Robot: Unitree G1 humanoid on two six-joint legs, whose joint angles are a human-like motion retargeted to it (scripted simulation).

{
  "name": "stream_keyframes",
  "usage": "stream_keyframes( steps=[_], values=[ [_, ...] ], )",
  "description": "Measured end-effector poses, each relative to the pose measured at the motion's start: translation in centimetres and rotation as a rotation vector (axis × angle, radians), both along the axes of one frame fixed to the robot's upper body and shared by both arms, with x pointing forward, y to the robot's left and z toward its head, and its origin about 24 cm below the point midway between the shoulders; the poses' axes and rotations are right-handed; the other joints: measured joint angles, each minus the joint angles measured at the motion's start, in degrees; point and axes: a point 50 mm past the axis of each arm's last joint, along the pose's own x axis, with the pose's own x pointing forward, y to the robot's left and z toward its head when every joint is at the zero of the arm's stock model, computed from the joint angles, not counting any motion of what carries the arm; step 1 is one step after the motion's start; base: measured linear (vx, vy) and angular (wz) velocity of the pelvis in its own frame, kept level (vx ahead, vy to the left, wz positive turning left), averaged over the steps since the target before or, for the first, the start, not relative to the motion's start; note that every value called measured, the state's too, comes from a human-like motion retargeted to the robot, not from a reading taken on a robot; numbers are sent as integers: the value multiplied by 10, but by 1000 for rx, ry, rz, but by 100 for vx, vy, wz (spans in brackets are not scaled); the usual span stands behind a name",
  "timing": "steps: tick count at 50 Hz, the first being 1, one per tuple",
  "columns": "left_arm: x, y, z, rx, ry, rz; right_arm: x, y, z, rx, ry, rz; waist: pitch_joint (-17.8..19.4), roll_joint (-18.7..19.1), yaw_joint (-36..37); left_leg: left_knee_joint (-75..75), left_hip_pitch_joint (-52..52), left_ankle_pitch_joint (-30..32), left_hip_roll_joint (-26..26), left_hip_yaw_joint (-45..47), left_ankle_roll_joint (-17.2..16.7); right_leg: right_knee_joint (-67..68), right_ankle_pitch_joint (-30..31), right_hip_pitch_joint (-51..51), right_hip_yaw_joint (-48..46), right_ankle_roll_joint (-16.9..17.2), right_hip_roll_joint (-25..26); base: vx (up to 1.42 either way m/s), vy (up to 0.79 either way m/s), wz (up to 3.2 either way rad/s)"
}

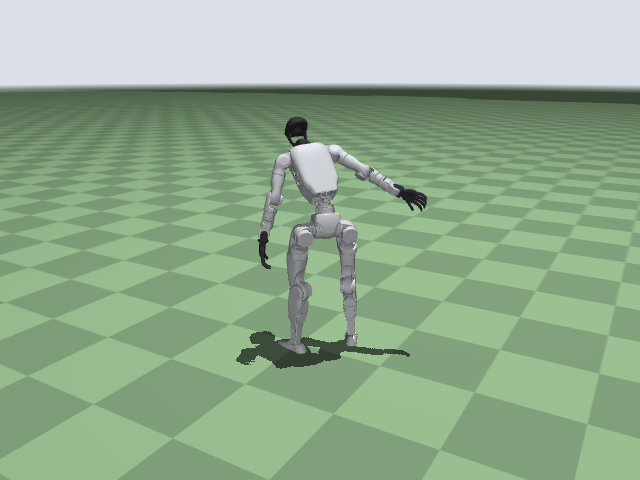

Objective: Upper body actions

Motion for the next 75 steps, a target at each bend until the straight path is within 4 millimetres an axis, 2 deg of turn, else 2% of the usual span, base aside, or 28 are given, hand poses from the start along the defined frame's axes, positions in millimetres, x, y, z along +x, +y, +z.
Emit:
stream_keyframes(
  steps=[5, 8, 12, 15, 20, 23, 25, 30, 37, 40, 43, 45, 49, 53, 55, 57, 60, 63, 67, 69, 71, 73, 75],
  values=[
    [30, 6, 23, 10, -120, 36, -58, -3, 22, -167, 160, -111, 0, -11, -21, -11, -67, 17, 20, 24, 1, -12, 30, -81, 11, 6, 24, -44, -12, -55],
    [46, 11, 38, -1, -178, 65, -90, 10, 27, -203, 205, -211, 0, -24, -48, -20, -105, 29, 28, 27, -1, -13, 38, -125, 20, 2, 37, -37, -14, -29],
    [64, 16, 57, -11, -253, 105, -127, 34, 30, -169, 251, -361, 0, -49, -84, -30, -148, 40, 39, 35, -4, -15, 49, -179, 30, -3, 53, -31, -17, -34],
    [77, 16, 71, -11, -313, 133, -147, 48, 32, -114, 295, -455, 0, -72, -114, -37, -173, 45, 41, 45, -5, -17, 58, -214, 36, -2, 59, -26, -4, -36],
    [107, -4, 91, -16, -411, 95, -157, 61, 30, -64, 352, -499, 0, -93, -136, -46, -212, 49, 50, 68, -7, -19, 68, -272, 48, -7, 76, -20, -8, -48],
    [124, -18, 105, -13, -466, 32, -147, 59, 25, -103, 319, -446, 0, -97, -143, -49, -235, 49, 55, 75, -8, -21, 73, -301, 50, -8, 86, -12, -9, -41],
    [133, -22, 116, 2, -505, 4, -132, 55, 19, -147, 235, -429, 0, -103, -151, -49, -249, 48, 61, 83, -9, -22, 75, -320, 51, -10, 96, -11, 0, -55],
    [145, -12, 142, 41, -601, 28, -80, 37, 4, -173, -80, -469, 0, -129, -202, -50, -285, 42, 65, 99, -6, -23, 77, -364, 64, -16, 111, -2, 2, -40],
    [148, 4, 164, -6, -684, 74, -37, 29, -6, -170, -203, -407, 0, -169, -257, -51, -320, 33, 69, 108, -5, -22, 71, -406, 75, -22, 126, 5, 2, -28],
    [143, 10, 161, -90, -658, 35, -17, 28, -9, -171, -267, -398, 0, -192, -282, -51, -321, 26, 70, 115, 0, -20, 66, -412, 86, -26, 132, 4, 12, -26],
    [136, 5, 148, -227, -594, -19, -5, 26, -10, -169, -325, -382, 0, -206, -300, -51, -319, 24, 67, 117, 6, -18, 62, -411, 93, -28, 132, 8, 9, 0],
    [131, 1, 138, -271, -560, -40, -6, 25, -9, -178, -329, -389, 0, -206, -299, -51, -317, 23, 66, 115, 8, -18, 59, -406, 93, -28, 132, 10, -2, 15],
    [115, 3, 114, -237, -517, -14, -11, 23, -6, -201, -328, -406, 0, -192, -286, -50, -305, 25, 65, 108, 8, -19, 53, -386, 89, -30, 128, 14, -1, 25],
    [86, 14, 85, -182, -466, 73, -15, 16, -1, -228, -330, -414, 0, -163, -265, -49, -289, 28, 62, 94, 7, -20, 46, -357, 79, -30, 123, 17, 4, 39],
    [64, 25, 68, -145, -418, 126, -13, 11, 2, -243, -334, -410, 0, -144, -252, -49, -280, 29, 59, 86, 7, -20, 42, -341, 72, -29, 119, 21, 6, 47],
    [34, 40, 52, -82, -353, 167, -6, 5, 6, -242, -339, -386, 0, -125, -239, -49, -270, 30, 57, 77, 6, -20, 38, -324, 65, -29, 114, 22, 7, 55],
    [-30, 66, 28, 58, -208, 218, 8, -6, 12, -245, -338, -342, 0, -97, -216, -48, -257, 32, 51, 61, 5, -21, 32, -297, 51, -27, 104, 25, 9, 61],
    [-109, 83, 6, 180, 29, 263, 24, -18, 19, -270, -357, -301, 0, -67, -184, -41, -248, 32, 43, 46, 5, -21, 26, -273, 36, -24, 89, 23, 6, 70],
    [-233, 77, -12, 181, 421, 317, 33, -34, 32, -297, -406, -301, 0, -10, -110, -31, -241, 33, 30, 19, 3, -20, 16, -241, 13, -19, 66, 20, 3, 83],
    [-285, 71, -8, 172, 569, 368, 30, -41, 38, -291, -415, -315, 0, 27, -64, -26, -237, 35, 20, 1, 3, -18, 10, -223, -2, -16, 51, 16, 6, 108],
    [-327, 69, 3, 184, 674, 444, 26, -49, 46, -284, -410, -321, 0, 64, -18, -17, -236, 38, 9, -20, 3, -17, 4, -202, -21, -13, 33, 13, 1, 127],
    [-357, 71, 18, 209, 737, 528, 22, -58, 54, -289, -400, -323, 0, 102, 25, -8, -235, 40, -4, -44, 4, -17, -3, -179, -45, -9, 15, 16, 5, 141],
    [-379, 75, 32, 238, 758, 603, 23, -65, 62, -308, -404, -308, 0, 139, 65, -2, -233, 42, -18, -70, 6, -17, -10, -155, -69, -5, -1, 18, 2, 139]
  ],
)
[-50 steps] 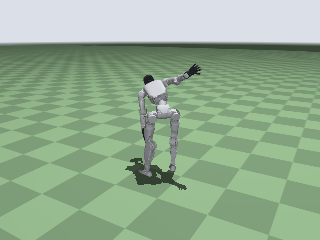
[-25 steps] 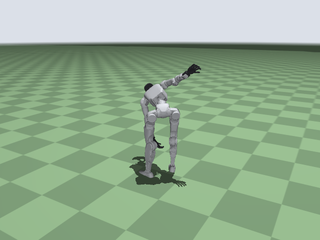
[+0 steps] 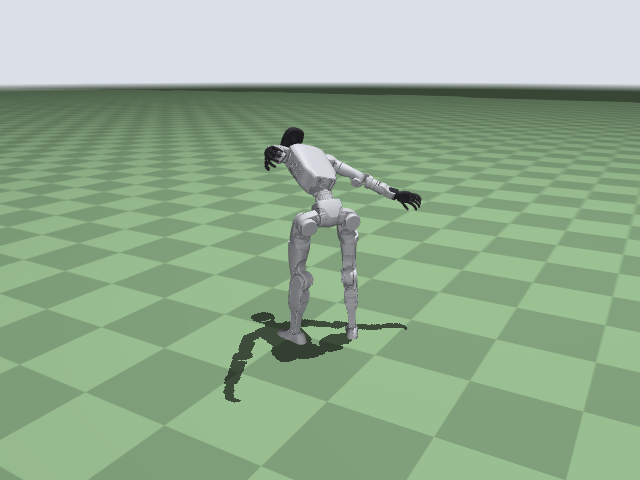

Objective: Upper body actions

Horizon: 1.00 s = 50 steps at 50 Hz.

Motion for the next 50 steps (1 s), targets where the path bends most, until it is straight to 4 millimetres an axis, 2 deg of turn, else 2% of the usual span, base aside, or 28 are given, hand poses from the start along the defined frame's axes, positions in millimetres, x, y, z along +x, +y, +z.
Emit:
stream_keyframes(
  steps=[4, 8, 10, 13, 15, 18, 21, 25, 27, 31, 35, 39, 42, 46, 48, 50],
  values=[
    [-36, -6, 19, 55, -8, 34, 24, -13, 15, -62, -47, 61, 0, 61, 62, 7, -8, 8, -26, -43, 2, 0, -8, 28, -41, 8, -28, 22, 4, 122],
    [-89, -28, 45, 90, 206, 82, 58, -25, 32, -89, -144, 142, 0, 107, 111, 13, -32, 16, -54, -78, 3, -4, -10, 34, -76, 19, -56, 26, -3, 110],
    [-108, -47, 50, 66, 283, 142, 71, -30, 40, -100, -197, 162, 0, 131, 134, 16, -48, 20, -69, -99, 4, -8, -10, 35, -96, 25, -68, 22, -10, 116],
    [-114, -73, 40, 27, 275, 240, 88, -35, 52, -107, -284, 164, 0, 175, 178, 17, -72, 28, -87, -123, 1, -8, -11, 31, -116, 31, -82, 29, -3, 111],
    [-105, -81, 25, 18, 227, 274, 94, -41, 63, -110, -345, 144, 0, 213, 217, 18, -84, 34, -96, -134, -6, -8, -12, 29, -126, 34, -88, 21, -18, 93],
    [-78, -73, 6, 66, 75, 266, 115, -39, 65, -61, -417, 149, 0, 222, 288, 11, -111, 43, -105, -130, -12, -3, -12, 1, -115, 37, -97, 19, -31, 61],
    [-42, -47, -5, 203, -40, 171, 143, -36, 69, 16, -462, 198, 0, 222, 348, 6, -145, 50, -110, -140, -14, -7, -11, -27, -121, 36, -98, 18, -40, 47],
    [16, -4, -3, 505, -114, -51, 174, -32, 82, 127, -540, 261, 0, 222, 424, 1, -185, 54, -108, -142, -14, -12, -8, -66, -119, 36, -92, 7, -35, 7],
    [44, 8, -4, 567, -175, -135, 190, -31, 92, 189, -554, 332, 0, 222, 446, -1, -201, 55, -106, -144, -14, -12, -8, -83, -120, 34, -89, -1, -26, -1],
    [76, 13, -14, 525, -258, -126, 207, -29, 106, 214, -485, 456, 0, 222, 470, -4, -216, 56, -101, -142, -13, -12, -8, -100, -120, 32, -83, -3, -20, -12],
    [88, 7, -22, 497, -305, -95, 202, -31, 104, 176, -434, 465, 0, 222, 458, -2, -209, 53, -95, -139, -9, -10, -7, -98, -118, 30, -78, -8, -3, -26],
    [91, 0, -28, 484, -288, -116, 176, -30, 80, 201, -481, 367, 0, 222, 427, 3, -180, 49, -89, -137, -7, -7, -8, -73, -118, 26, -71, -16, -7, -26],
    [105, -1, -31, 491, -306, -133, 147, -28, 58, 209, -463, 301, 0, 222, 400, 5, -149, 46, -81, -131, -6, -5, -11, -45, -118, 25, -63, -24, -8, -32],
    [143, 3, -35, 519, -403, -147, 95, -16, 21, 183, -333, 220, 0, 220, 356, 6, -94, 39, -64, -122, -2, -3, -13, 2, -115, 23, -46, -30, -6, -53],
    [162, 6, -35, 498, -445, -157, 70, 0, -3, 212, -286, 170, 0, 200, 324, 7, -71, 34, -55, -114, 0, -4, -12, 18, -112, 21, -37, -32, 5, -70],
    [174, 10, -34, 447, -472, -156, 53, 21, -29, 279, -274, 131, 0, 161, 284, 6, -51, 28, -45, -104, 3, -4, -10, 28, -104, 20, -30, -36, 12, -86]
  ],
)
